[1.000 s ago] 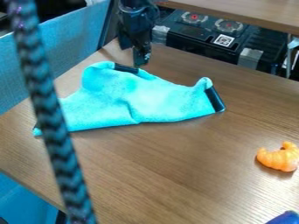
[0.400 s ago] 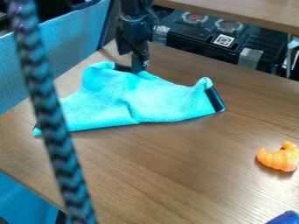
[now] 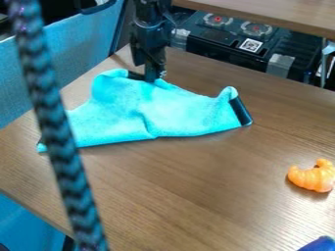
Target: Unfold cloth from top left to bottom right
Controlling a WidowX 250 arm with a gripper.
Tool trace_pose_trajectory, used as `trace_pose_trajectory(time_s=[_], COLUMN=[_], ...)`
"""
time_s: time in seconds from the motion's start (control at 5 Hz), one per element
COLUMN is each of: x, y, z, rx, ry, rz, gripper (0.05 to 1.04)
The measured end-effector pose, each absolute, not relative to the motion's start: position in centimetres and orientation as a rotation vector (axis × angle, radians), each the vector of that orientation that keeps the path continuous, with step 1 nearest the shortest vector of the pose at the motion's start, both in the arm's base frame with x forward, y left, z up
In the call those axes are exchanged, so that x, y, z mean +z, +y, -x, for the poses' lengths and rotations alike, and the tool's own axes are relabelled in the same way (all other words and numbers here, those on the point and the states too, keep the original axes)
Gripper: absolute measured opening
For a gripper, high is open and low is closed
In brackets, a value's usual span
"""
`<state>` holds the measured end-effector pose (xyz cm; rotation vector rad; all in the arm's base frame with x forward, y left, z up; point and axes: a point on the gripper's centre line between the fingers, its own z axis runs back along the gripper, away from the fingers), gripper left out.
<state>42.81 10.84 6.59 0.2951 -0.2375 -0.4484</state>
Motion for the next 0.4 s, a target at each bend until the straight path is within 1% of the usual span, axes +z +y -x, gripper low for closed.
trace_pose_trajectory(time_s=[0.2,0.4], x=[6.16,5.89], y=[11.0,11.01], z=[-42.77,-42.53], rx=[-0.447,-0.451], ry=[-0.226,-0.219], rz=[-0.302,-0.304], gripper=[0.371,0.154])
